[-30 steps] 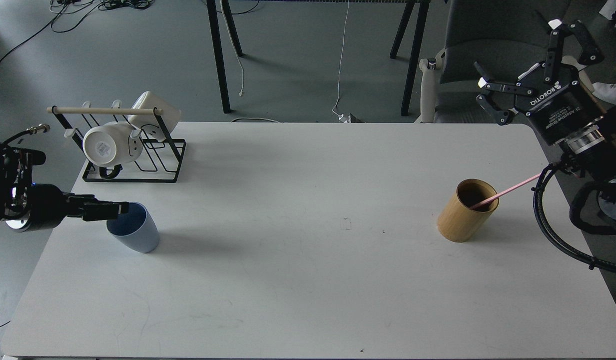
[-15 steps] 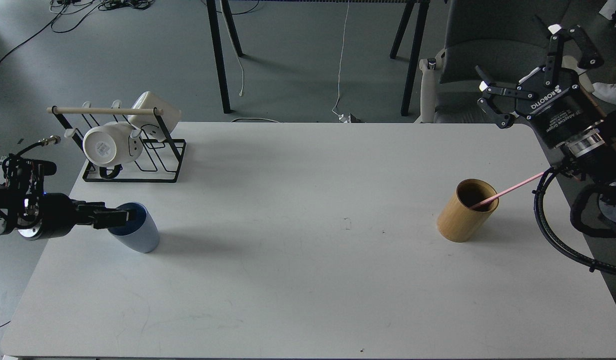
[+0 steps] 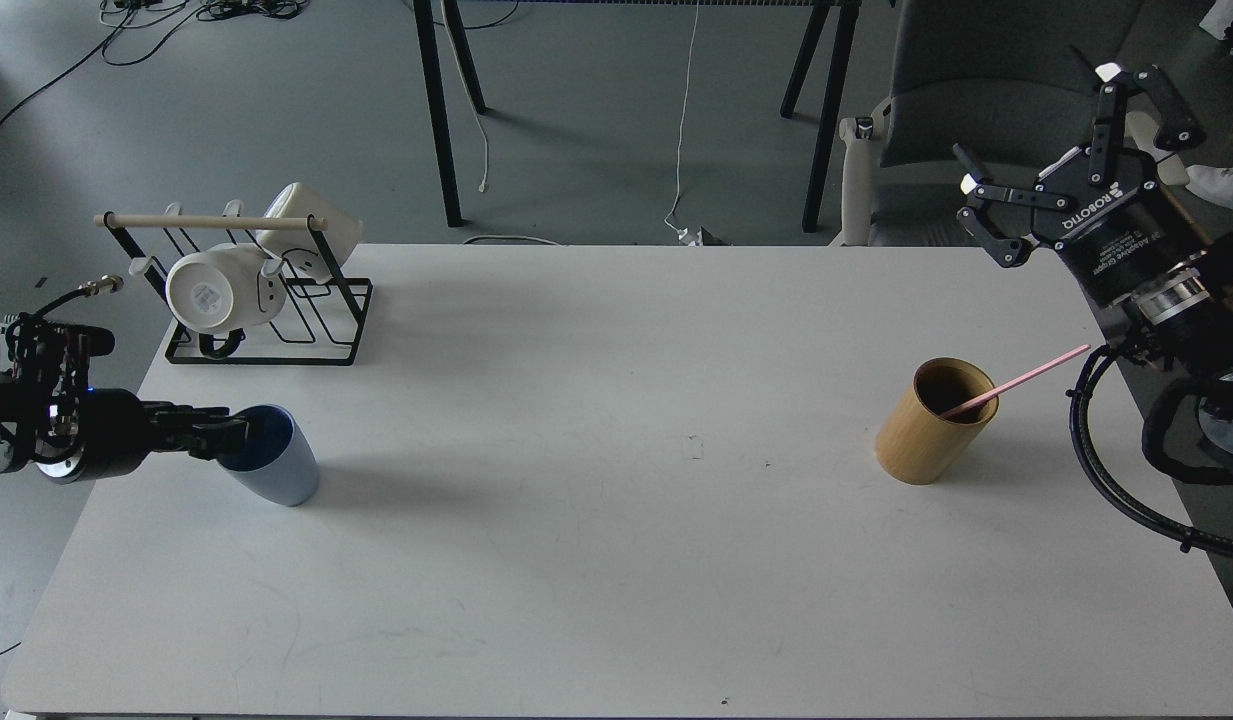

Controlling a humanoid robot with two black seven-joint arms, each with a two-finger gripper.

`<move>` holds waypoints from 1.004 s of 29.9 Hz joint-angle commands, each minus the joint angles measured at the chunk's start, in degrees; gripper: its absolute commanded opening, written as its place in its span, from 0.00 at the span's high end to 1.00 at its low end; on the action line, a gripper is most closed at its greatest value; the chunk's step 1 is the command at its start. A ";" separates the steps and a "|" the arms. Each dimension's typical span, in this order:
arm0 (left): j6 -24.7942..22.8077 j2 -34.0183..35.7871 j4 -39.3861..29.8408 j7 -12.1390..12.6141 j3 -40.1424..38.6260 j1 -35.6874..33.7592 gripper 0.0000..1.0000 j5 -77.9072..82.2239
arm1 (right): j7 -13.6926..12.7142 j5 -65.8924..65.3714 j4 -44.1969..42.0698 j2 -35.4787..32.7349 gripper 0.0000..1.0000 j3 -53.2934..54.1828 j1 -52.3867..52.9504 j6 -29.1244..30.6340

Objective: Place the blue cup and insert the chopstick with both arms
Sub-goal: 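Grasp the blue cup with the left gripper, then carry the blue cup toward the table center and set it down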

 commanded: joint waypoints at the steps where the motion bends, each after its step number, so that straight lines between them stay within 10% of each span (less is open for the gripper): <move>1: 0.21 0.05 0.04 0.00 0.00 0.01 0.78 0.69 | 0.00 0.00 0.02 0.00 0.01 0.06 -0.19 0.00; 24: 0.83 -0.56 -5.31 0.00 -1.32 -4.64 0.96 2.10 | 0.00 0.00 -3.23 0.44 0.01 2.08 -0.63 0.00; 30: -6.81 -11.35 -4.71 0.00 -0.71 -13.16 0.96 2.01 | 0.00 0.09 -7.01 1.31 0.01 7.70 -0.63 0.00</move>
